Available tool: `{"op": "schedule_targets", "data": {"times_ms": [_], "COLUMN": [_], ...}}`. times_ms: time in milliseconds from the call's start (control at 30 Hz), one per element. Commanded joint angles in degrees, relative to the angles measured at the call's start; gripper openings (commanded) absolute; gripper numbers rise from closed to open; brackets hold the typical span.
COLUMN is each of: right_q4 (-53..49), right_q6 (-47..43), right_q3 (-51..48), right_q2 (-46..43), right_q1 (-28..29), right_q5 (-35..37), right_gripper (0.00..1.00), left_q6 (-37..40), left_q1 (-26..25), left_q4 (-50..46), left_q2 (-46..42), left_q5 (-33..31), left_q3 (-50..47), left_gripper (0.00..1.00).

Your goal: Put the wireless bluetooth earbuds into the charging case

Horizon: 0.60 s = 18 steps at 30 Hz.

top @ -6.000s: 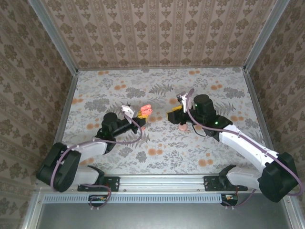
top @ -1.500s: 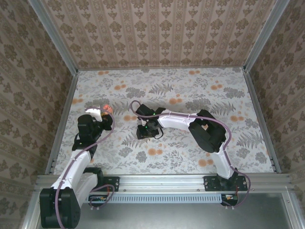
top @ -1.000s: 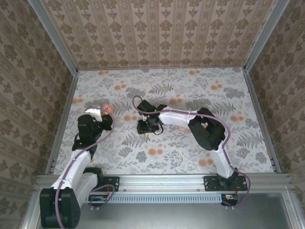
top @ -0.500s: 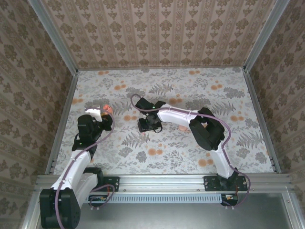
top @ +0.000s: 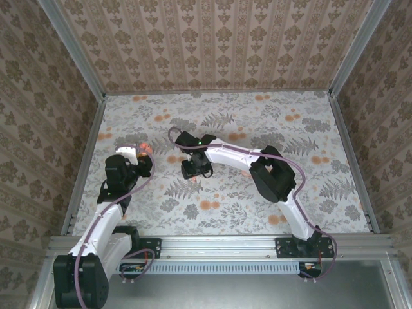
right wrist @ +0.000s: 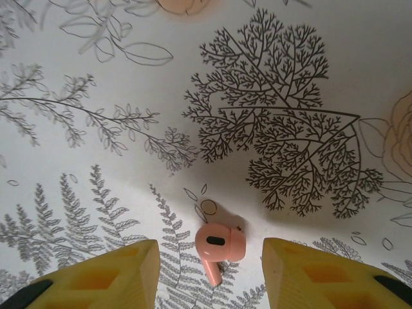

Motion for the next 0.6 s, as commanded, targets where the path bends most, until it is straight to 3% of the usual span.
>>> {"op": "schedule_targets", "data": {"times_ms": [0, 567], "right_q4": [-2.64, -3.40], "right_q6": [-0.85, -0.93], "right_q3": [2.22, 4.33], "right_q2": [1.49, 5.01], "right_q1": [0.36, 0.31], "right_q5": [0.01, 0.33], "right_gripper": [0.47, 0.42], "left_q6": [-0.11, -0.11], "left_q1": [0.60, 0.60], "left_q4": [0.22, 0.23], "left_q2": [-1.08, -1.06], "left_q5": [-0.21, -0.30], "left_q3": [0.33, 0.38], "left_gripper": [0.10, 0.10]}}
